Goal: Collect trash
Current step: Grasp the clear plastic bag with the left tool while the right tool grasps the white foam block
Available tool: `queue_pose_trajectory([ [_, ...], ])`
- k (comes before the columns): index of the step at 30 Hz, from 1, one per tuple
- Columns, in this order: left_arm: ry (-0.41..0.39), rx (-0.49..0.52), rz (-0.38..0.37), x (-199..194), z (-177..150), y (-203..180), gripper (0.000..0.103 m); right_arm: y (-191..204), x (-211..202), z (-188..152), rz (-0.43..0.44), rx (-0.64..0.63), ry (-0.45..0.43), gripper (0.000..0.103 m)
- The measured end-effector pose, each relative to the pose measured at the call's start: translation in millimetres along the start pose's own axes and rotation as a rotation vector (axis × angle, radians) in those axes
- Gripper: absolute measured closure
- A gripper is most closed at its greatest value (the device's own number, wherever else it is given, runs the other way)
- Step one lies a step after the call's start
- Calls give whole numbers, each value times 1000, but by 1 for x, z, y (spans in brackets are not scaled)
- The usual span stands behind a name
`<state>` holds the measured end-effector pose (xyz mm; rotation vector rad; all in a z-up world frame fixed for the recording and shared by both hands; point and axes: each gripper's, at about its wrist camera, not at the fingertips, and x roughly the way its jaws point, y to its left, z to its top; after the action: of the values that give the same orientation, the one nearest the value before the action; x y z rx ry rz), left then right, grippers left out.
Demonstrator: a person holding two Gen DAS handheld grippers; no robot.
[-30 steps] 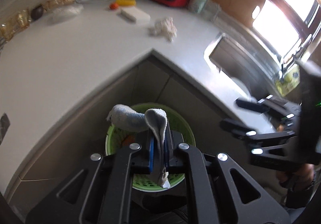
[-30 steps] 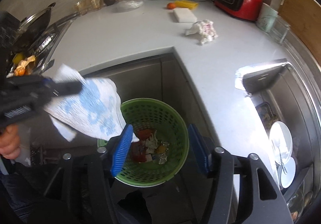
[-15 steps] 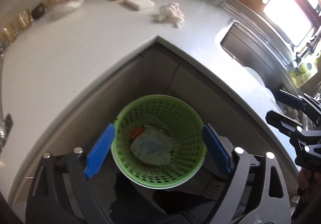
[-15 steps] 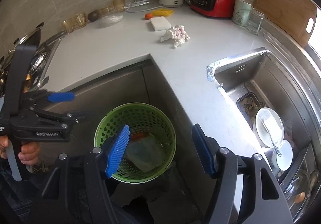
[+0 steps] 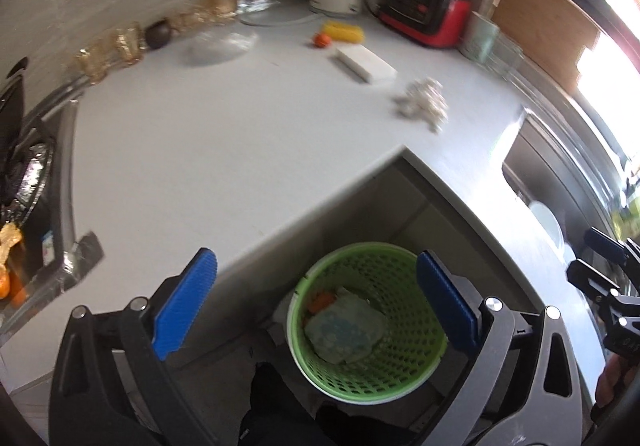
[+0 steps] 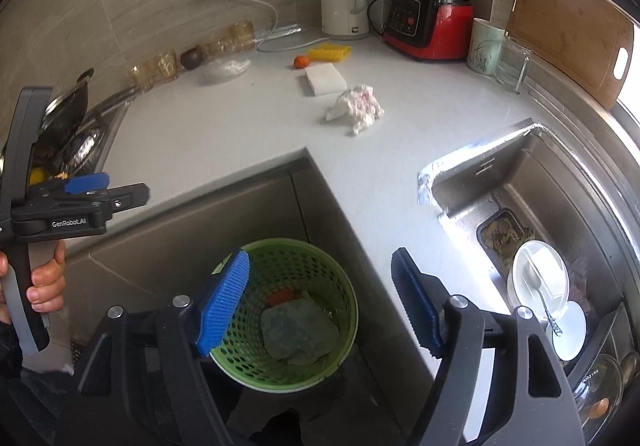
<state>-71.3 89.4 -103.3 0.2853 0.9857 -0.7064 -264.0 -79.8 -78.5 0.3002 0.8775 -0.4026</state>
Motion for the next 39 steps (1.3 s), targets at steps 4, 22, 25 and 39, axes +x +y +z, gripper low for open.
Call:
queue_pose_trajectory([
  [4, -23, -22, 25, 4, 23, 20, 8, -2, 15, 22, -5, 24, 10, 27],
  [22, -56, 32, 49, 140, 204, 118, 8, 36, 144, 183, -96, 49, -16, 9],
  [25, -43, 4, 28, 170, 234, 131, 8, 36, 173, 206, -101, 67, 0, 8],
  [39, 4, -86, 113, 260, 295, 142, 8, 17, 292, 266, -73, 25, 114, 7],
])
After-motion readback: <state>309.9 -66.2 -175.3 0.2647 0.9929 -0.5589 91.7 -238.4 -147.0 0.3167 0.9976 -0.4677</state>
